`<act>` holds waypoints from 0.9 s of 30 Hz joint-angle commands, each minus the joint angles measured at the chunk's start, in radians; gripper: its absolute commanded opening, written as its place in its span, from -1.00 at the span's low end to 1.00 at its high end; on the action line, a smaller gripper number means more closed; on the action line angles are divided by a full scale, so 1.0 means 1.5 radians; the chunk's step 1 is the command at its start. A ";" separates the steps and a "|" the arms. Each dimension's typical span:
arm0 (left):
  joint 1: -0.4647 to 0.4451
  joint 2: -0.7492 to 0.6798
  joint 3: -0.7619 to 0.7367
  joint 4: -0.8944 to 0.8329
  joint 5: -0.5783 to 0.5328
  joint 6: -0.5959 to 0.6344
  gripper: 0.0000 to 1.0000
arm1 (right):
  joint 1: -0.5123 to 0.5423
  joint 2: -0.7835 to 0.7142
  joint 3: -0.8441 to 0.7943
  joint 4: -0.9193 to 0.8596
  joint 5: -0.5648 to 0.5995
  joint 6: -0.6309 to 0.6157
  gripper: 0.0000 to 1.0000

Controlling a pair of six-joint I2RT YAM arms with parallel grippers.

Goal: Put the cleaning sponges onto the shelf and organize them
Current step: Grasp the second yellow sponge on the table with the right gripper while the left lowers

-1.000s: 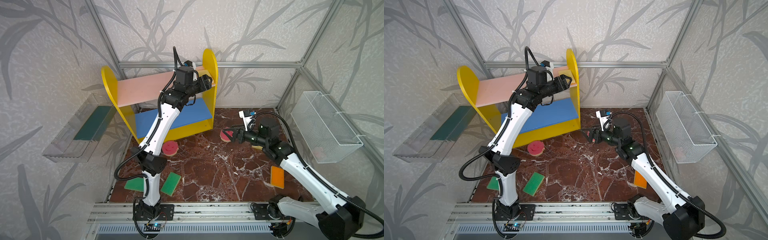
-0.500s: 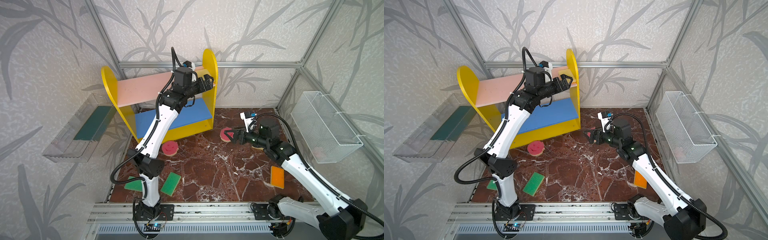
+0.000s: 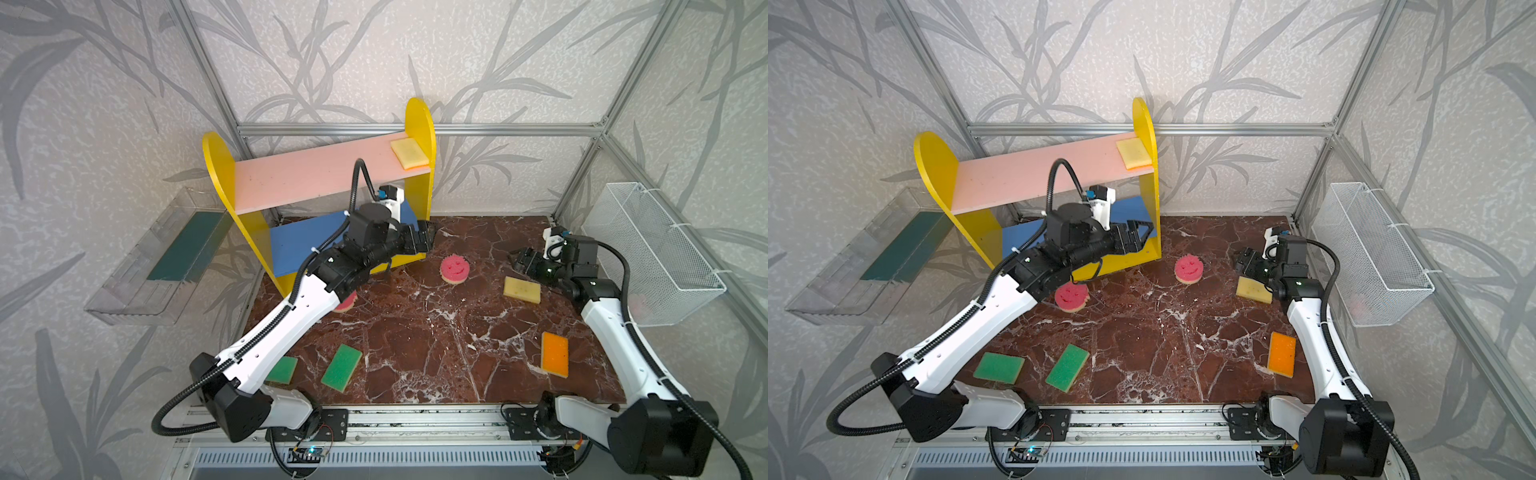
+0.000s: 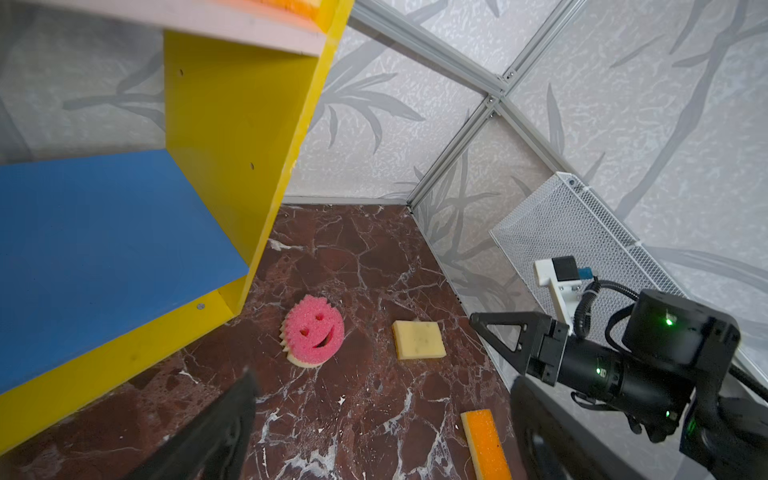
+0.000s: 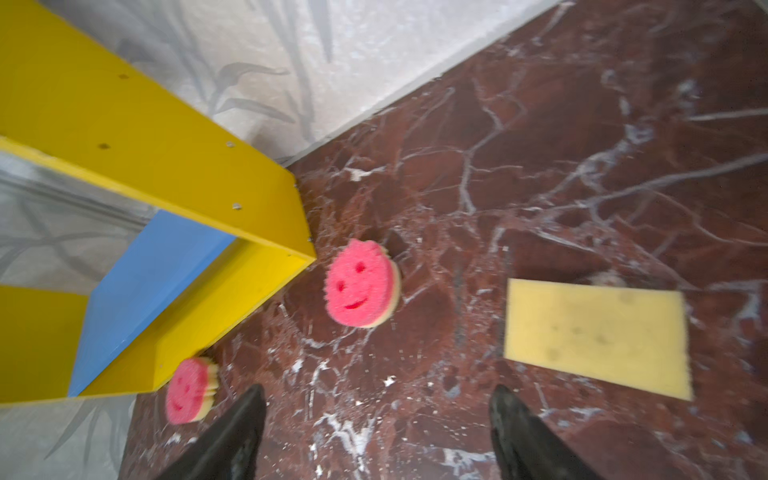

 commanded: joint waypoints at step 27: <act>-0.018 0.182 -0.379 0.470 0.037 -0.027 0.98 | -0.178 0.340 -0.001 0.065 0.067 -0.043 0.00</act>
